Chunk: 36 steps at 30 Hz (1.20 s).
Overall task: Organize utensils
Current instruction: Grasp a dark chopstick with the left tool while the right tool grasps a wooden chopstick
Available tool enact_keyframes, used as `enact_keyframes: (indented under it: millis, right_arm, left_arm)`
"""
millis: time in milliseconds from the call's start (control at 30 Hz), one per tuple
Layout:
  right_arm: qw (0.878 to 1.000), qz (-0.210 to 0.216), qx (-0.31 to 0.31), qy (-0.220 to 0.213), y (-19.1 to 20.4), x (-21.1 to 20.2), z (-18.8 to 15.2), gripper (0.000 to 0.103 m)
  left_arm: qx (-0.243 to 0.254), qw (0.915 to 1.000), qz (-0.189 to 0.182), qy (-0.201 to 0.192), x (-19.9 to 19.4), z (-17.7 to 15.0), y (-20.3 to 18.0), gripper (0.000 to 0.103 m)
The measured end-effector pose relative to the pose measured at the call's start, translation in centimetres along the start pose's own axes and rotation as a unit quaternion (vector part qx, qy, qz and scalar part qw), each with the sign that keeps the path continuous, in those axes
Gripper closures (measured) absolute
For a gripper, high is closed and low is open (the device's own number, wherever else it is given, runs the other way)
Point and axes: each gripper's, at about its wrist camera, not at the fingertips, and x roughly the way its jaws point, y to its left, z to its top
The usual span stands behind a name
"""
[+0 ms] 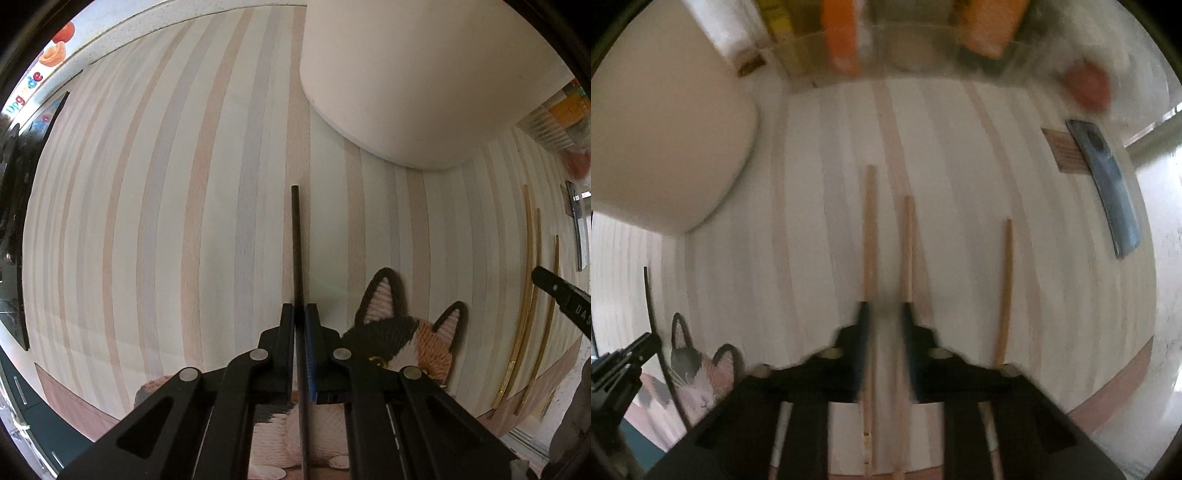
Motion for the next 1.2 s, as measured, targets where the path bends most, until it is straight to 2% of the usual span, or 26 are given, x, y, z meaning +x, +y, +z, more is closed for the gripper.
enact_keyframes:
  millis: [133, 233, 333, 433, 500, 633, 700, 767, 900, 967, 1033, 1067, 1100, 1133, 1200]
  right_arm:
    - [1.000, -0.003, -0.028, 0.008, 1.6, -0.2, -0.9, 0.103]
    - [0.998, 0.032, -0.034, 0.039, 2.4, -0.1, -2.0, 0.103]
    - [0.996, 0.043, -0.044, 0.060, 2.9, 0.2, -2.9, 0.103]
    - [0.996, 0.054, -0.033, 0.067, 2.3, 0.2, -2.7, 0.102]
    - [0.994, 0.085, -0.010, 0.075, 1.1, -0.1, -2.4, 0.101]
    - [0.992, 0.110, 0.032, 0.058, -2.0, -1.0, -0.9, 0.091]
    - [0.991, 0.115, 0.048, 0.058, -3.3, -1.1, 0.1, 0.082]
    - [0.990, 0.120, 0.049, 0.061, -3.9, -0.7, 0.8, 0.080]
    - [0.995, 0.075, 0.029, 0.064, -4.6, 0.1, 2.4, 0.080]
    - [0.995, 0.060, 0.024, 0.071, -4.1, 0.7, 2.8, 0.079]
    - [0.998, 0.034, 0.003, 0.060, -3.0, 0.7, 2.9, 0.080]
    - [0.998, 0.015, -0.004, 0.054, -2.4, 0.6, 2.6, 0.084]
    - [0.999, 0.005, -0.014, 0.049, -1.3, 0.4, 1.5, 0.093]
    - [0.998, 0.001, -0.026, 0.048, 1.3, 0.2, 0.4, 0.095]
    - [0.997, 0.015, -0.038, 0.059, 2.6, 0.2, -0.6, 0.096]
  left_arm:
    - [-0.001, 1.0000, -0.002, 0.000, 0.1, 0.0, 0.0, 0.100]
    - [0.000, 0.9999, -0.009, 0.006, 0.1, -0.2, 0.0, 0.100]
    - [0.000, 0.9993, -0.032, 0.020, 0.0, -1.0, 0.5, 0.097]
    - [-0.006, 0.9983, -0.048, 0.033, 0.0, -1.7, 1.2, 0.097]
    - [-0.012, 0.9976, -0.056, 0.039, 0.0, -2.0, 1.6, 0.097]
    - [-0.007, 0.9984, -0.041, 0.037, 0.0, -1.7, 1.3, 0.097]
    - [-0.001, 0.9990, -0.029, 0.033, 0.0, -1.3, 0.8, 0.099]
    - [0.000, 0.9993, -0.025, 0.026, 0.0, -0.8, 0.6, 0.099]
    - [-0.011, 0.9993, -0.028, 0.020, 0.1, 0.6, 1.0, 0.099]
    - [-0.013, 0.9993, -0.029, 0.019, 0.0, 1.3, 1.4, 0.099]
    - [-0.015, 0.9992, -0.032, 0.019, 0.0, 1.8, 1.8, 0.099]
    - [-0.015, 0.9992, -0.033, 0.018, -0.1, 2.0, 1.9, 0.099]
    - [-0.013, 0.9992, -0.033, 0.017, -0.2, 2.2, 2.2, 0.099]
    - [-0.012, 0.9992, -0.034, 0.017, -0.4, 2.4, 2.6, 0.099]
    - [-0.013, 0.9990, -0.038, 0.019, -0.5, 2.3, 3.1, 0.099]
